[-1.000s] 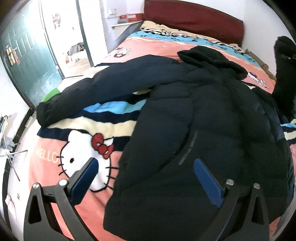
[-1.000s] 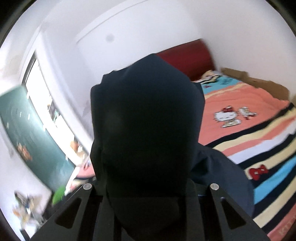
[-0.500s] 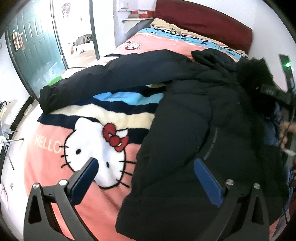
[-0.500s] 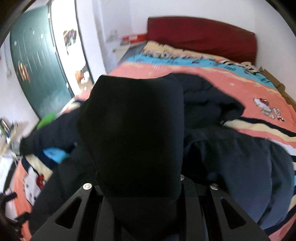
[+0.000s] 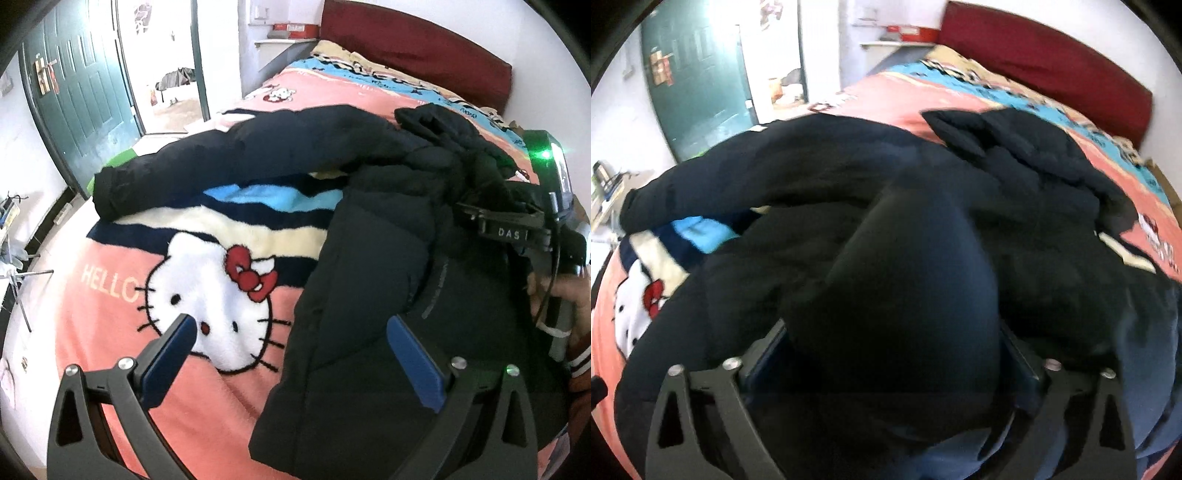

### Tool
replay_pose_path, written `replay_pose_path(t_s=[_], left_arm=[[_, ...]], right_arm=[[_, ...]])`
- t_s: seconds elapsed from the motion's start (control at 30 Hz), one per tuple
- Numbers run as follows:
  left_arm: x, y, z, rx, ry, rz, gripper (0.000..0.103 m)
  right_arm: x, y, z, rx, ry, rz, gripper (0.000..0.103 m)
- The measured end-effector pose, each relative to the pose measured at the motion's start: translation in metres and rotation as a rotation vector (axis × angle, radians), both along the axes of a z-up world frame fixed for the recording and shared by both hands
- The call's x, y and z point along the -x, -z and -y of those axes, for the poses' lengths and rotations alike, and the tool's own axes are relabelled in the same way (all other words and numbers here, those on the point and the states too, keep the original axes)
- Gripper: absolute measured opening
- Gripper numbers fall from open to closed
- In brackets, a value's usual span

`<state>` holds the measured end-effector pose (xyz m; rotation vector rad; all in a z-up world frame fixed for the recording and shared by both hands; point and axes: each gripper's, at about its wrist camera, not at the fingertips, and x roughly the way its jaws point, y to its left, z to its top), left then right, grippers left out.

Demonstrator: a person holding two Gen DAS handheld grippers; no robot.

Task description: Fold large clothes

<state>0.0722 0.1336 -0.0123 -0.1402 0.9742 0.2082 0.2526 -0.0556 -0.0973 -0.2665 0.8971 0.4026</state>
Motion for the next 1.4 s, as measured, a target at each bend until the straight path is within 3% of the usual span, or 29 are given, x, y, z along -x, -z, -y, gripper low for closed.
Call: replay_pose_path(t_s=[0.23,0.43,0.63,0.83,1.0,1.1,1.23,1.4], left_arm=[[-0.001,-0.021,0.024,-0.035,0.051,0.037,0.103],[-0.026,-0.037,0.069,-0.060,0.156,0.058,0.103],[-0.087,-0.052,0.131,-0.086,0.256,0.120,0.103],[-0.168,-0.061,0.191,-0.096,0.311,0.170,0.103],[-0.237,-0.029,0.213,-0.138,0.294,0.112,0.103],[-0.254,0.000,0.209,-0.170,0.276,0.048,0.103],[-0.245,0.036,0.197,-0.195,0.296,-0.026,0.103],[-0.212,0.052,0.186,-0.179,0.309,-0.049,0.103]], right_arm=[[0.036,-0.046,0.018,-0.106,-0.020,0.095,0.099],[0.055,-0.086,0.093,-0.142,0.075,0.185,0.099],[0.038,-0.095,0.194,-0.100,0.271,0.218,0.099],[0.001,-0.084,0.251,-0.102,0.394,0.202,0.099],[-0.028,-0.060,0.261,-0.137,0.411,0.143,0.099],[-0.035,-0.044,0.258,-0.142,0.392,0.110,0.099],[-0.038,-0.022,0.243,-0.146,0.332,0.072,0.099],[-0.037,-0.004,0.223,-0.125,0.254,0.024,0.101]])
